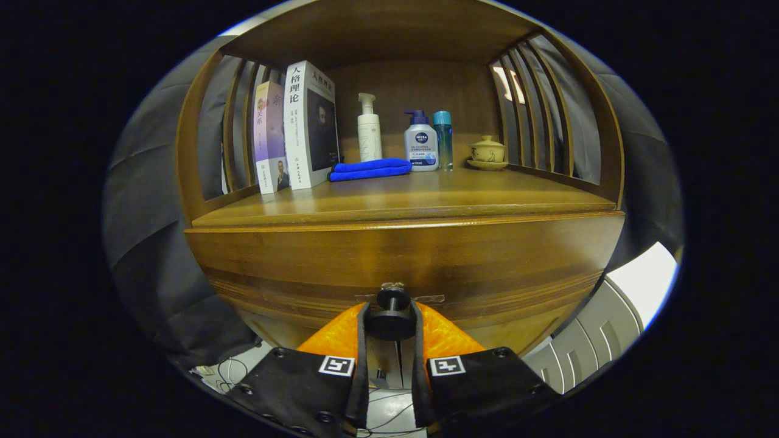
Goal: Pull open the drawer, take out the items inside it, and place them on the countertop above the cabinet.
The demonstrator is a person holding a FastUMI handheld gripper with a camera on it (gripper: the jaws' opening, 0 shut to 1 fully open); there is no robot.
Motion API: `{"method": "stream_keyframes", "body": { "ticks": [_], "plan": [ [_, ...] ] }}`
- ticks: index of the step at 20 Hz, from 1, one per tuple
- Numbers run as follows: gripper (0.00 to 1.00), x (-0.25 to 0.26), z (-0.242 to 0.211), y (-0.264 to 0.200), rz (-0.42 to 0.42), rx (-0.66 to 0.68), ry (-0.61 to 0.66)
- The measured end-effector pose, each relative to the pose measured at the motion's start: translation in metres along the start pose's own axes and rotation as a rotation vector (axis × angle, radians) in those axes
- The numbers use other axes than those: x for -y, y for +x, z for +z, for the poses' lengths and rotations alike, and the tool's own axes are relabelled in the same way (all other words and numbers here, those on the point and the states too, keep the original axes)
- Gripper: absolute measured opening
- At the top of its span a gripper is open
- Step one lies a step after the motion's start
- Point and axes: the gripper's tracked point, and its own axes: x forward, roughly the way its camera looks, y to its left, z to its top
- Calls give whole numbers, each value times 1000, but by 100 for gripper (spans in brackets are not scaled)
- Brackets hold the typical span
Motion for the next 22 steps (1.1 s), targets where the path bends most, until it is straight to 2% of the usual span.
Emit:
{"method": "stream_keyframes", "body": {
  "ticks": [22],
  "plan": [
    [30,-2,-43,-105,52,-4,-33]
  ]
}}
